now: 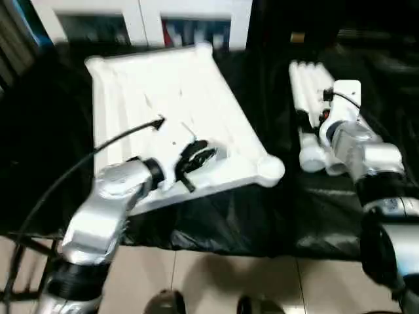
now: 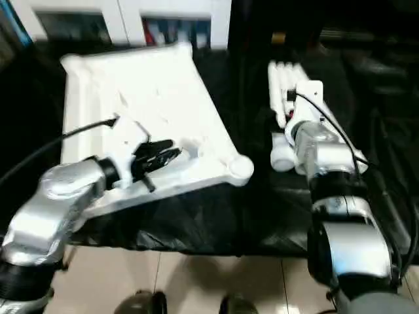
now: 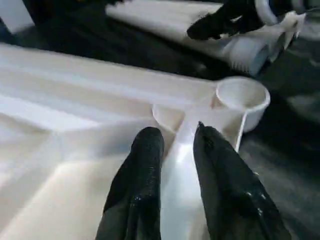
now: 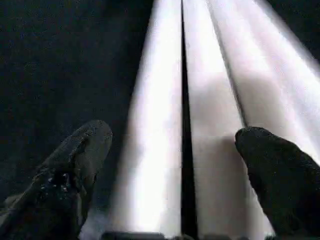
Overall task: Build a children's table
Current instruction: Pick table leg
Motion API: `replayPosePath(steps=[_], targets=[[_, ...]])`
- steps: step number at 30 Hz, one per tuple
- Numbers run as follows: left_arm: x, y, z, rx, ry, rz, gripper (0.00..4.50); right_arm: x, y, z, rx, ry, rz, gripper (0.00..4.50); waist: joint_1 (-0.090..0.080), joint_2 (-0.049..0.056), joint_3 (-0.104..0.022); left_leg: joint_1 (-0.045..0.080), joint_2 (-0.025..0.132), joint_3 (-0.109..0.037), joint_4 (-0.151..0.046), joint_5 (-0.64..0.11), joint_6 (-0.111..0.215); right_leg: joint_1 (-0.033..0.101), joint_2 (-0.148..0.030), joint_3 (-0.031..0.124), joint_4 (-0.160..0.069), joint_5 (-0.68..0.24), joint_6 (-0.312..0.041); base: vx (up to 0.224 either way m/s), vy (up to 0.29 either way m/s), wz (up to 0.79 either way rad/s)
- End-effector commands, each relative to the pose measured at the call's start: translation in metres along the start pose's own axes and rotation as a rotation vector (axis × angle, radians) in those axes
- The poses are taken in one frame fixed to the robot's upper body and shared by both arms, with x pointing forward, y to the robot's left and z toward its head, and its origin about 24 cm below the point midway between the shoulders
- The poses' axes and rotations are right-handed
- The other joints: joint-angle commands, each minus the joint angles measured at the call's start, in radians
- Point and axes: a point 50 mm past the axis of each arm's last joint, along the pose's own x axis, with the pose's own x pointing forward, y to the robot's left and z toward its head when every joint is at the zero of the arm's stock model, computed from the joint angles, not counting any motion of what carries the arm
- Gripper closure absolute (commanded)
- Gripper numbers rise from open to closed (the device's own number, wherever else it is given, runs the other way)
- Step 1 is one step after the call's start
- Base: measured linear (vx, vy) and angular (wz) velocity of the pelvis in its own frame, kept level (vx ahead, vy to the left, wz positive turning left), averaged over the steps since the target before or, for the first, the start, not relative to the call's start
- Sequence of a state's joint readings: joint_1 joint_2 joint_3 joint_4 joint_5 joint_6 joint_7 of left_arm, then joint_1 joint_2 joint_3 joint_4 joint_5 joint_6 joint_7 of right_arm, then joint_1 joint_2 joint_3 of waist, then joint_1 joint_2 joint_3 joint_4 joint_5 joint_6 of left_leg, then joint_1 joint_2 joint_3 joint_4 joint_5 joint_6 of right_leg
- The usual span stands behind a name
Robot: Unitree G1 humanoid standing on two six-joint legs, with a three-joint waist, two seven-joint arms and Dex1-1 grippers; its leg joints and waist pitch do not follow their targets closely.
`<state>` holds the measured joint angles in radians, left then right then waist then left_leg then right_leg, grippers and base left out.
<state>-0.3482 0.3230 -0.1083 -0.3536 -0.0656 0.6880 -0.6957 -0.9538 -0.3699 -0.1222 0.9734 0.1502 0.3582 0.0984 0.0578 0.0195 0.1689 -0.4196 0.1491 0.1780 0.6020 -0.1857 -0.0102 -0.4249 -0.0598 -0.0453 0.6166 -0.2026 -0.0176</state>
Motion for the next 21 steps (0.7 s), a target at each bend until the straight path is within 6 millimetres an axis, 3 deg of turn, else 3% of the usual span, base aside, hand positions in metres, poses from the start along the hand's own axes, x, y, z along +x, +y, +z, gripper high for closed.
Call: replayPosePath(steps=[1,3,4,10,11,13,14,16,21], targets=[[-0.007,-0.002,0.006,0.016,0.000,-0.017,2.98,0.002,0.001,-0.005,0.035,0.041,0.047,0.00,-0.003,-0.003,-0.055,0.030,0.075,-0.030,-0.064,0.051,0.144,0.053,-0.083,0.050,-0.033,0.186,-0.328,0.000,0.000,0.00],[-0.009,-0.002,0.007,0.020,0.004,-0.020,2.95,0.003,0.003,-0.005,0.041,0.047,0.064,0.00,-0.006,-0.003,-0.040,0.026,0.076,-0.027,-0.062,0.074,0.172,0.050,-0.086,0.051,-0.031,0.204,-0.346,0.000,0.000,0.00],[-0.012,-0.001,0.009,0.037,0.010,-0.021,2.95,0.004,0.004,-0.004,0.027,0.051,0.097,0.00,-0.009,-0.001,-0.021,0.024,0.078,-0.027,-0.064,0.073,0.182,0.048,-0.089,0.051,-0.032,0.204,-0.362,0.000,0.000,0.00],[-0.017,0.001,0.019,0.044,0.000,-0.027,2.95,0.003,0.001,0.009,-0.017,0.007,0.139,0.00,-0.012,0.000,0.017,0.031,0.089,-0.025,-0.070,0.035,0.161,0.047,-0.097,0.056,-0.037,0.122,-0.393,0.000,0.000,0.00],[-0.018,-0.001,0.021,0.041,-0.005,-0.034,2.95,0.003,0.000,0.013,-0.027,-0.005,0.139,0.00,-0.014,-0.009,0.015,0.032,0.088,-0.023,-0.070,0.037,0.162,0.049,-0.097,0.057,-0.038,0.121,-0.394,0.000,0.000,0.00],[-0.018,-0.004,0.025,0.039,-0.018,-0.049,2.95,0.003,-0.001,0.019,-0.027,-0.020,0.148,0.00,-0.015,-0.005,0.021,0.035,0.090,-0.022,-0.071,0.038,0.153,0.047,-0.098,0.059,-0.037,0.110,-0.400,0.000,0.000,0.00],[-0.018,-0.008,0.029,0.028,-0.033,-0.069,2.95,0.002,-0.001,0.027,-0.030,-0.039,0.165,0.00,-0.016,-0.010,0.018,0.036,0.090,-0.021,-0.070,0.046,0.153,0.050,-0.099,0.059,-0.036,0.119,-0.403,0.000,0.000,0.00],[-0.019,-0.012,0.033,0.024,-0.047,-0.095,2.95,0.000,0.000,0.038,-0.047,-0.065,0.193,0.00,-0.017,-0.016,0.015,0.033,0.088,-0.018,-0.065,0.092,0.173,0.053,-0.098,0.060,-0.028,0.172,-0.412,0.000,0.000,0.00],[-0.021,-0.016,0.035,0.019,-0.039,-0.134,2.95,-0.003,0.008,0.057,-0.072,-0.106,0.284,0.00,-0.021,-0.020,0.010,0.028,0.083,-0.015,-0.054,0.139,0.221,0.056,-0.099,0.062,-0.019,0.213,-0.423,0.000,0.000,0.00]])
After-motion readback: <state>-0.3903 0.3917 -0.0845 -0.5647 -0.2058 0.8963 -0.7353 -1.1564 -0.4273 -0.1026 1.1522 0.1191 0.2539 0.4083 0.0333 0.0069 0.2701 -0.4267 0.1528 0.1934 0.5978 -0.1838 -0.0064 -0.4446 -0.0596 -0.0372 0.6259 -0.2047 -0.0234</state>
